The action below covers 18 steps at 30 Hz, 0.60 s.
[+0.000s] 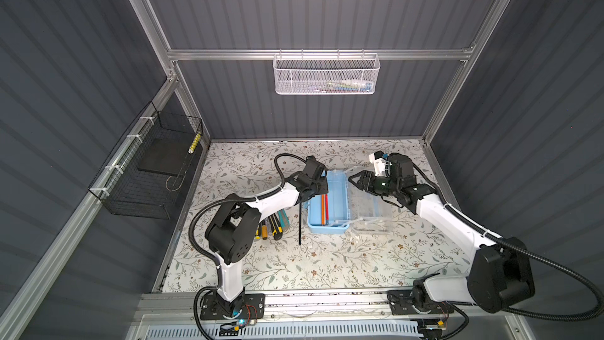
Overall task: Pack the tool kit
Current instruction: 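Lower the orange hex key beside the red one and open the left gripper, then move the left gripper back to the black hex key beside the box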
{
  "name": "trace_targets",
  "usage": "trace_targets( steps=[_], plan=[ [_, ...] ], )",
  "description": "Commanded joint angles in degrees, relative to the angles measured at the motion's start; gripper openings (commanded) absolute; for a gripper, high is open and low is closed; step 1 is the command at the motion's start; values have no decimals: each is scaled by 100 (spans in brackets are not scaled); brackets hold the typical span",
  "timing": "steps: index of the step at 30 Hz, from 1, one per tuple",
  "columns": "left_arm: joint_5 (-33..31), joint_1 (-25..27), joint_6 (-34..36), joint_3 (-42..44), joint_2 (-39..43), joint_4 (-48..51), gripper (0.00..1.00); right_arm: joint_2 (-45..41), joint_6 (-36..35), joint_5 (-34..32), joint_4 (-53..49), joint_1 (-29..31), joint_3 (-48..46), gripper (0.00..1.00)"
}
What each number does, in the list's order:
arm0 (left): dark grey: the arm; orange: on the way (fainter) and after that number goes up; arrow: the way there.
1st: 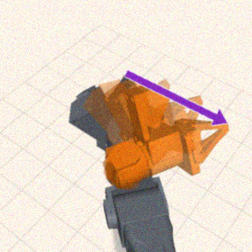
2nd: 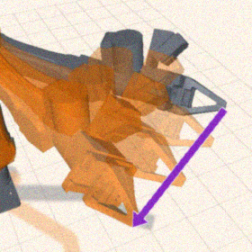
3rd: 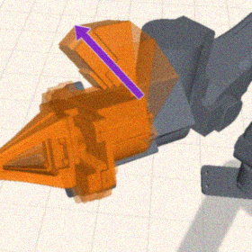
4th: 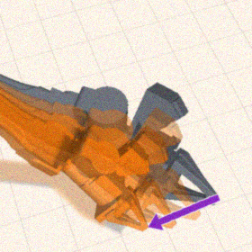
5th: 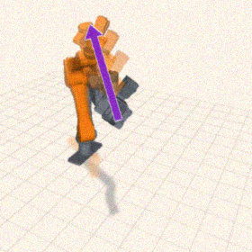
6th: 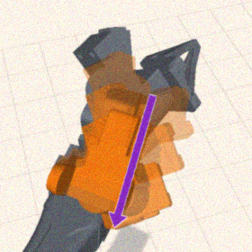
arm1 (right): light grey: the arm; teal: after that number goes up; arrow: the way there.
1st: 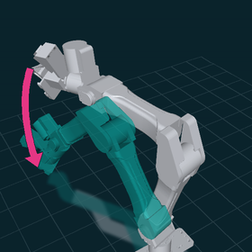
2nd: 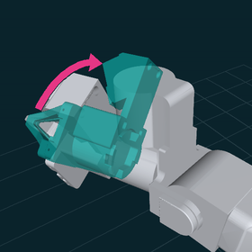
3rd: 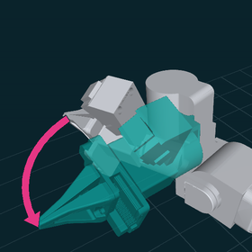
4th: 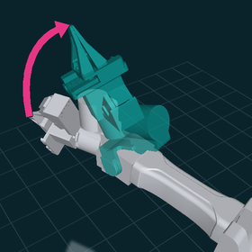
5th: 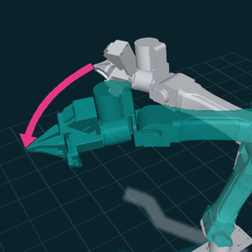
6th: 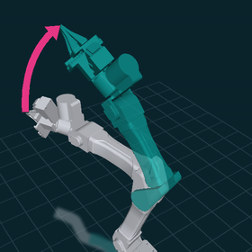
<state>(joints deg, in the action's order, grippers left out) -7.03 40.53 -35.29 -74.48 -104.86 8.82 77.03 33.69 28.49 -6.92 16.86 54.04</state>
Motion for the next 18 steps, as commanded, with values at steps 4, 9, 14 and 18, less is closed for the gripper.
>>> trace_targets(
  steps=[4, 9, 14, 18],
  plan=[
    [-1069, 22, 547, 570, 1263, 923, 39, -303, -168, -116, -304, -16, 175, 57],
    [-1532, 23, 533, 1221, 1990, 1369, 39, -322, -113, -116, -352, -16, 192, 57],
    [-1371, 23, 420, 1622, 2109, 1365, 38, -251, -112, -133, -431, -13, 246, 57],
    [-1184, 23, 382, 1812, 1932, 1144, 37, -211, -108, -142, -468, -8, 264, 56]
  ],
)
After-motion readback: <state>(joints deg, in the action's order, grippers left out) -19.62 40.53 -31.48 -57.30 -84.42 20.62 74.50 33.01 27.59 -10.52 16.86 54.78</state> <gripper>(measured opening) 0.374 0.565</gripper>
